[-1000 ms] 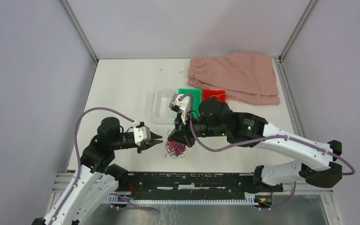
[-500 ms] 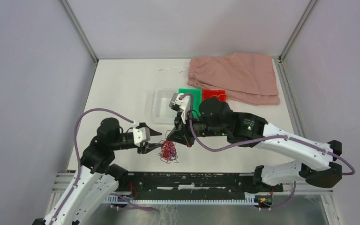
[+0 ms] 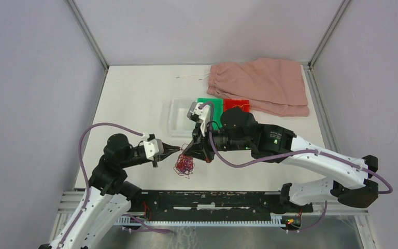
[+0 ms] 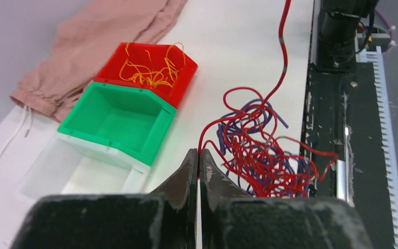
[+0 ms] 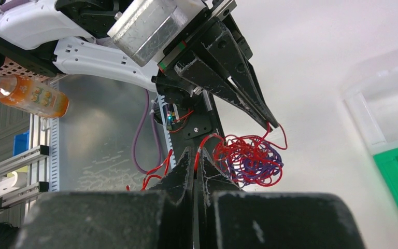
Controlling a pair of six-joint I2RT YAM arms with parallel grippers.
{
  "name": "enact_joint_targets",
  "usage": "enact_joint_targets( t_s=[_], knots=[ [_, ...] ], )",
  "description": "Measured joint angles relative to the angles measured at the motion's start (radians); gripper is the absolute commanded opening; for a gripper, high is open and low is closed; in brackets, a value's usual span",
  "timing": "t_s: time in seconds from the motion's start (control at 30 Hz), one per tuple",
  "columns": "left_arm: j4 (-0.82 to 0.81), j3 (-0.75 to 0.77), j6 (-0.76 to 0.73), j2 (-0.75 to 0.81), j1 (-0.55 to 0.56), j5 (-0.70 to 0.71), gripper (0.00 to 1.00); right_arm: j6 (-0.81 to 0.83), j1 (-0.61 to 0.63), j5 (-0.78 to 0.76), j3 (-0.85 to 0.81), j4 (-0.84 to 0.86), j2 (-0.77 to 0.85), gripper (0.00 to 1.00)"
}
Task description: Untangle the cables
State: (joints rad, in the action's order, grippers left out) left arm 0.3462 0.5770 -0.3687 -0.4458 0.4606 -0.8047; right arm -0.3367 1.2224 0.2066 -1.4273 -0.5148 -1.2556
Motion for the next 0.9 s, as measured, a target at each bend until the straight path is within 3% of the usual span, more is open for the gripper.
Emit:
enact_joint_targets(
  t_s=[0.23,0.47,0.77,0.9],
  knots=[
    [-0.099,0.000,0.035,0.025,0.000,0.145,0.03,-0.007,0.000,-0.002,0.055,0.032,0.032,0.09],
    [-0.149,0.084,-0.036,0.026,0.000,0.295,0.03,-0.013,0.000,-0.088,0.284,0.029,0.146,0.44],
    [-0.192,0.217,-0.119,0.014,0.000,0.332,0.03,-0.008,0.000,-0.306,0.429,-0.068,0.207,0.62],
    [-0.191,0.252,-0.122,0.003,0.000,0.306,0.03,0.002,0.000,-0.355,0.416,-0.006,0.239,0.66]
  ],
)
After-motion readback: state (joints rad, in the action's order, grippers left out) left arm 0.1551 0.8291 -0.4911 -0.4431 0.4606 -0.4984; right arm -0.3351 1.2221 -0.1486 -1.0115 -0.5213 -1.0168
